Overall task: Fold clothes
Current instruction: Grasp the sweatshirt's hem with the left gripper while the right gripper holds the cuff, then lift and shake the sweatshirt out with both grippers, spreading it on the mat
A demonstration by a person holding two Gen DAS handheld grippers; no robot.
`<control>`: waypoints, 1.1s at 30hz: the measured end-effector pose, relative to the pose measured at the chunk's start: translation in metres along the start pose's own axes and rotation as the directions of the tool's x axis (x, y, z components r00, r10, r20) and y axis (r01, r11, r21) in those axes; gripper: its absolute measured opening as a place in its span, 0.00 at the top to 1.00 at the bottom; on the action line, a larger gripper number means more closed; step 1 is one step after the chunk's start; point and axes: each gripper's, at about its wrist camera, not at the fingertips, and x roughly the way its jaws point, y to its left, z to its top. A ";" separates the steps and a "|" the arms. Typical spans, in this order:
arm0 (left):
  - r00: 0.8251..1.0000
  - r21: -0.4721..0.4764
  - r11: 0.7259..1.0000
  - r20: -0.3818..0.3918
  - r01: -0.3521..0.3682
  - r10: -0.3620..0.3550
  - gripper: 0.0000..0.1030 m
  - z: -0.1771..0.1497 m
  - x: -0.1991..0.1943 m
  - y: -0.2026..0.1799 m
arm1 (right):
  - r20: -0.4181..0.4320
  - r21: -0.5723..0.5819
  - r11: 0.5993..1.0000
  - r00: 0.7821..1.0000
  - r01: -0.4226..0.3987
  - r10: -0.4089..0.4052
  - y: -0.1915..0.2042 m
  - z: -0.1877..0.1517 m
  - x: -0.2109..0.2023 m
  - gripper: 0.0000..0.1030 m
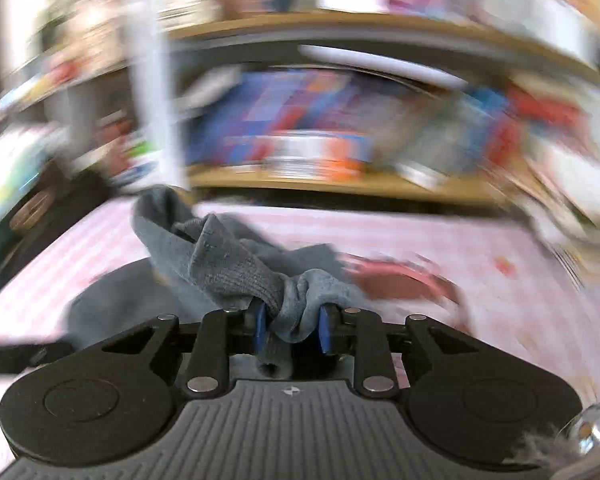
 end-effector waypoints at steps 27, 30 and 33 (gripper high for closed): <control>0.990 -0.430 0.902 -0.137 -0.033 -0.028 0.90 0.009 0.048 0.020 | -0.270 0.395 0.910 0.930 -0.128 0.248 -0.085 -0.021 0.059 0.54; 0.995 -0.383 0.923 -0.099 -0.024 -0.015 0.91 0.017 0.028 0.018 | -0.281 0.417 0.897 0.918 -0.144 0.278 -0.087 -0.020 0.067 0.68; 0.999 -0.295 0.955 -0.044 -0.016 0.003 0.92 0.031 0.005 0.009 | -0.287 0.413 0.867 0.863 -0.279 0.415 -0.076 -0.021 0.063 0.90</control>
